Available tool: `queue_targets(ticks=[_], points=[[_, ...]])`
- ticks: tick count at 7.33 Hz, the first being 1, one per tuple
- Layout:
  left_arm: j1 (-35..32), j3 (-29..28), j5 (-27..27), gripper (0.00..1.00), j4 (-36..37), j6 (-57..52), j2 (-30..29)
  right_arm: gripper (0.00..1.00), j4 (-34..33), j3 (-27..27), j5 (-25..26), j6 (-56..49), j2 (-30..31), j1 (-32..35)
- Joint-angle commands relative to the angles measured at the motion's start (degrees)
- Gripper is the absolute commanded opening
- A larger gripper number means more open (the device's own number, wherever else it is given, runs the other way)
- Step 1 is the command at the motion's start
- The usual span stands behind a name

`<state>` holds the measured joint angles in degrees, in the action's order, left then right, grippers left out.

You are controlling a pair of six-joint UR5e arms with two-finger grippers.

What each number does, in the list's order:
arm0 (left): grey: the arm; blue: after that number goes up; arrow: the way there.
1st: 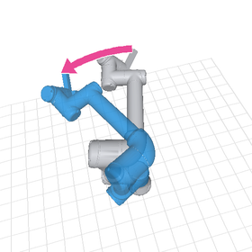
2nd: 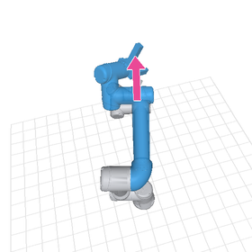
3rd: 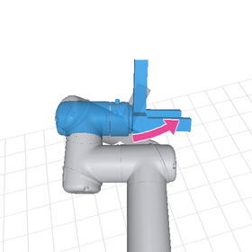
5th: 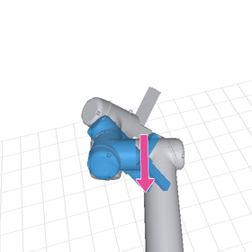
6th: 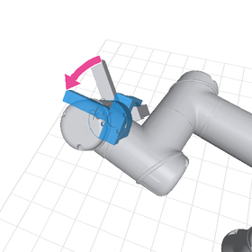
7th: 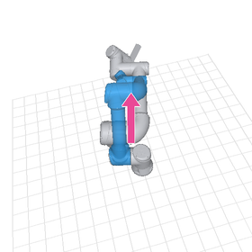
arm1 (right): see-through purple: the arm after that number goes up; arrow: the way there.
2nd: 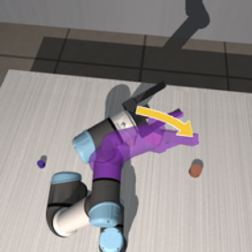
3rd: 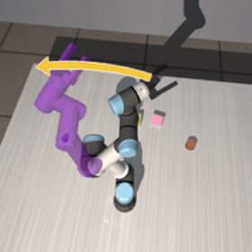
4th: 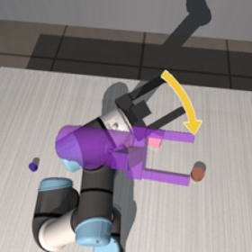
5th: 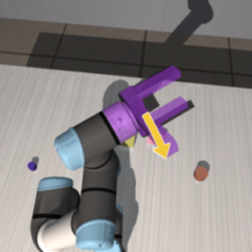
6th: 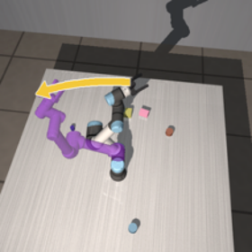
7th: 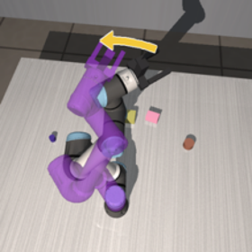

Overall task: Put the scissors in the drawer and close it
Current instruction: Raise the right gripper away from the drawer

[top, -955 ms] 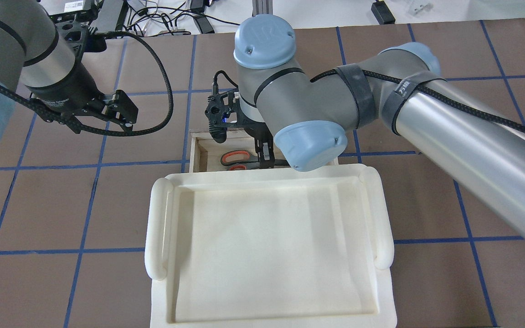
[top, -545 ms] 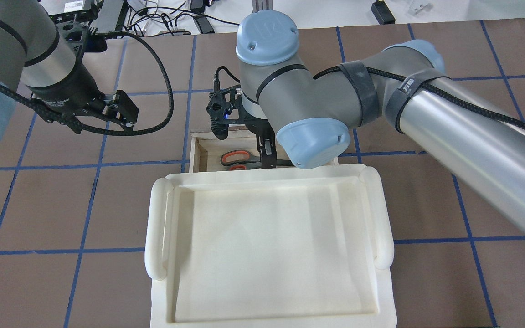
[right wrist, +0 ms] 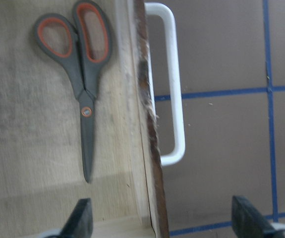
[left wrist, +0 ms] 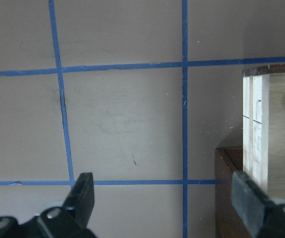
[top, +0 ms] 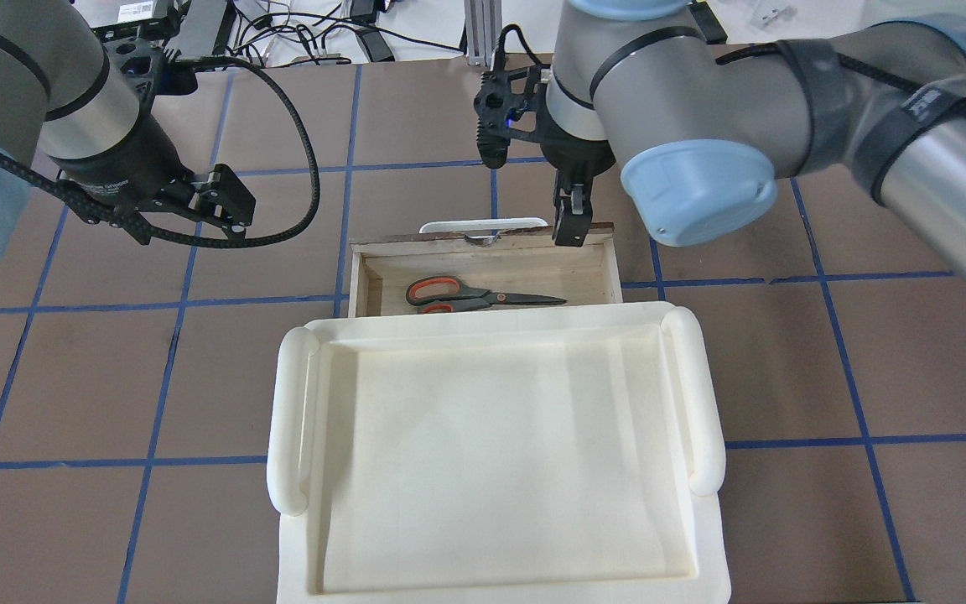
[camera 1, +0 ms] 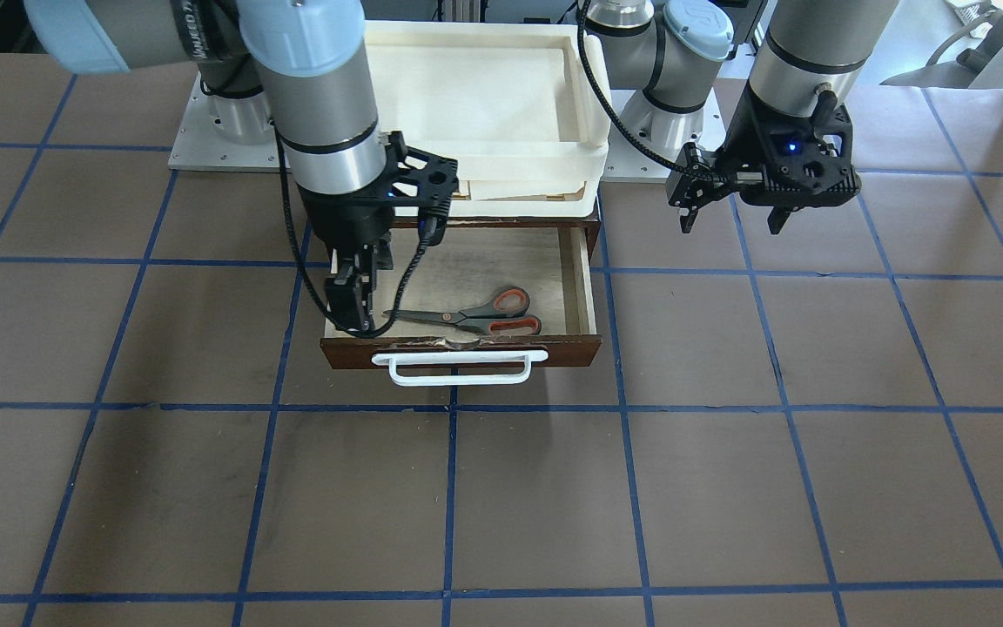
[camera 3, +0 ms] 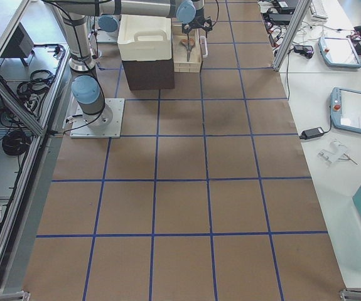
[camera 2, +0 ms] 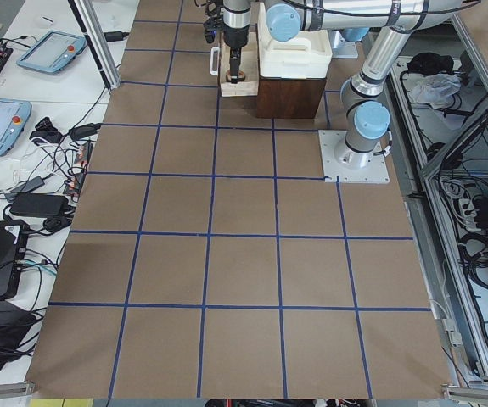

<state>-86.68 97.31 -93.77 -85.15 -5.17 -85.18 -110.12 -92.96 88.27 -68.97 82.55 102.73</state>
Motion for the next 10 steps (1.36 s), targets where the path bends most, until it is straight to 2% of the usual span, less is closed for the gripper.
queue_targets(ticks=[1, 2, 4, 5, 6, 8, 10], points=[[0.3, -0.6, -0.2, 1.0, -0.4, 0.0, -0.3, 1.0, 3.8, -0.1, -0.6, 2.6, 5.3, -8.5], [0.5, -0.6, 0.0, 1.0, 0.1, 0.0, -0.7, 1.0, 5.5, -0.1, -0.5, 5.7, 7.3, -9.1], [0.3, -1.5, -0.1, 1.0, 4.1, 0.9, -2.4, 1.0, 7.3, 0.0, -0.5, 20.8, 8.9, -9.3], [0.1, -4.5, 0.0, 1.0, 3.9, 0.9, -4.4, 1.0, 7.4, 0.0, -0.4, 27.6, 9.0, -9.3], [-0.3, -7.5, -0.1, 1.0, 3.3, 0.9, -7.0, 1.0, 7.5, -0.1, -0.4, 29.6, 9.3, -9.2], [-4.5, -10.8, -0.1, 1.0, 4.3, 4.6, -11.7, 1.0, 8.6, 0.1, 0.0, 40.2, 9.7, -9.2], [-8.2, -11.0, -0.1, 1.0, 9.1, 7.7, -16.3, 1.0, 14.6, 0.2, 0.3, 51.4, 12.0, -9.2]])
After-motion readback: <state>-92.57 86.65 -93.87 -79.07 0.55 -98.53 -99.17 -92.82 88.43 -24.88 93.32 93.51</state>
